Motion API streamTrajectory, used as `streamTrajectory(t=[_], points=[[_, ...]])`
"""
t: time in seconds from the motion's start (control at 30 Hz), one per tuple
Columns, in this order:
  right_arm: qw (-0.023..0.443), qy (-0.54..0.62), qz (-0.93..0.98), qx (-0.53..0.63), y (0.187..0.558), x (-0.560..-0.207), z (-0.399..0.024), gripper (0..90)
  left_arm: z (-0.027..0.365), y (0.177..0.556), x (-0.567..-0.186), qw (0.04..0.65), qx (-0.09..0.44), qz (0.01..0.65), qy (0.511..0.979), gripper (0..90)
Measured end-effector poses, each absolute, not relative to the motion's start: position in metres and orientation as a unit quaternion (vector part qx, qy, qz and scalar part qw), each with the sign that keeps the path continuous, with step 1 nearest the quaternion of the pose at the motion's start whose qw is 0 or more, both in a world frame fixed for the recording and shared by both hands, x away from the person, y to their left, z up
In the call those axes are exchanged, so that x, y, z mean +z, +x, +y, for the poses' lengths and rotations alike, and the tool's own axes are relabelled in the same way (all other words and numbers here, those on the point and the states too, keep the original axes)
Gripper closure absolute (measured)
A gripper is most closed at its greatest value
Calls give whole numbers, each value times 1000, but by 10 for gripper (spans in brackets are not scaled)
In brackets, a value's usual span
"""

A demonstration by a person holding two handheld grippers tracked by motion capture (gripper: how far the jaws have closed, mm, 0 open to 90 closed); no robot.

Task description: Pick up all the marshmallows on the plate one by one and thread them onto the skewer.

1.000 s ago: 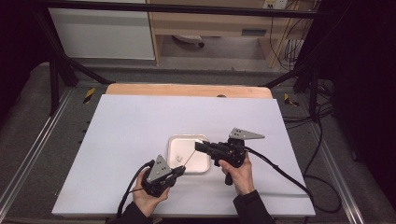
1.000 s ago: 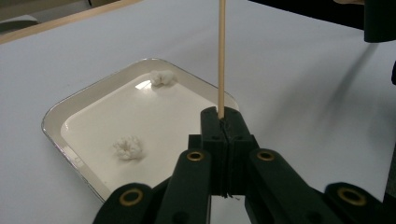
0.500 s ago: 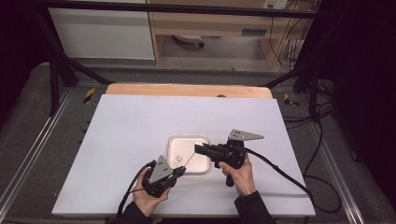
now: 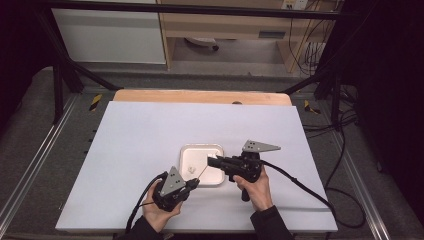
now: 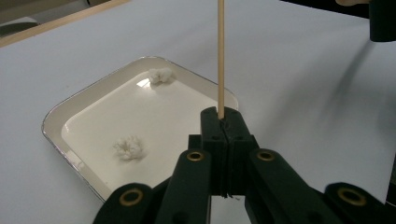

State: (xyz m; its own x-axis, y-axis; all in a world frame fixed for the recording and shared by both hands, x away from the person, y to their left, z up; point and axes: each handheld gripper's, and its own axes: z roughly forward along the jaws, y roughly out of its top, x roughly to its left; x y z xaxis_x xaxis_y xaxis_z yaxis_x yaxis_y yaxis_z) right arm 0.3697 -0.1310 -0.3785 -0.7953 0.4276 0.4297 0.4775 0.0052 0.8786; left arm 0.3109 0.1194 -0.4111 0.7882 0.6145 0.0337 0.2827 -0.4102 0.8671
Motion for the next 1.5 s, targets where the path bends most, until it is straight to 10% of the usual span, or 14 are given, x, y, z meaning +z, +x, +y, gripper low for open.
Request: streamTrajectory(t=[1.17, 1.5], points=[[51, -305, -738, -600, 360, -403, -110, 791, 116, 314, -404, 487, 164, 282, 810, 890], [-32, -329, -742, -583, 361, -391, -123, 299, 131, 321, -408, 478, 158, 307, 808, 889]])
